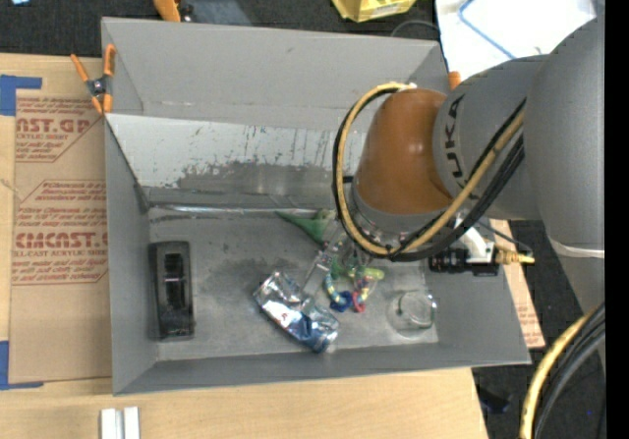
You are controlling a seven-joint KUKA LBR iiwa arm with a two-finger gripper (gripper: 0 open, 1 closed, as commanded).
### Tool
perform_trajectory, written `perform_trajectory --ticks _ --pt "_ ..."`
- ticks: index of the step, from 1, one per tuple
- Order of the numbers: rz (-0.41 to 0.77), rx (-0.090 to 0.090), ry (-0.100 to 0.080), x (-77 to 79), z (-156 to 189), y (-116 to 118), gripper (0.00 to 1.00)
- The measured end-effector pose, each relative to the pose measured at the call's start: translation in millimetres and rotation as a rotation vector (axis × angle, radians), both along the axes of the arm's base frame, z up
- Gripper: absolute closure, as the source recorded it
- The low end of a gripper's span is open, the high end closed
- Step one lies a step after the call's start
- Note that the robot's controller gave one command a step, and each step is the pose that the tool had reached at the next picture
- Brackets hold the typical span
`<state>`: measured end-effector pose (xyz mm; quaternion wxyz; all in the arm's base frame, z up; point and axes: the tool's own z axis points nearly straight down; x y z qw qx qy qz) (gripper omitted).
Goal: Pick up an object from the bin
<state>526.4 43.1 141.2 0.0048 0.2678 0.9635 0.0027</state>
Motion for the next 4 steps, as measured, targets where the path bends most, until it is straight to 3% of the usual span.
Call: perform_trajectory --ticks 1,2,3,4 --pt "0.165 -0.002 0.01 -22.3 -11.4 -56.9 0.0" --pt "0.197 -0.001 0.011 -32.5 29.5 -56.3 0.0" --pt "0.162 -0.004 0.021 -37.3 -26.4 -55.7 1.0" --pt "0.161 -0.004 0.018 -36.5 -25.0 -55.7 1.0"
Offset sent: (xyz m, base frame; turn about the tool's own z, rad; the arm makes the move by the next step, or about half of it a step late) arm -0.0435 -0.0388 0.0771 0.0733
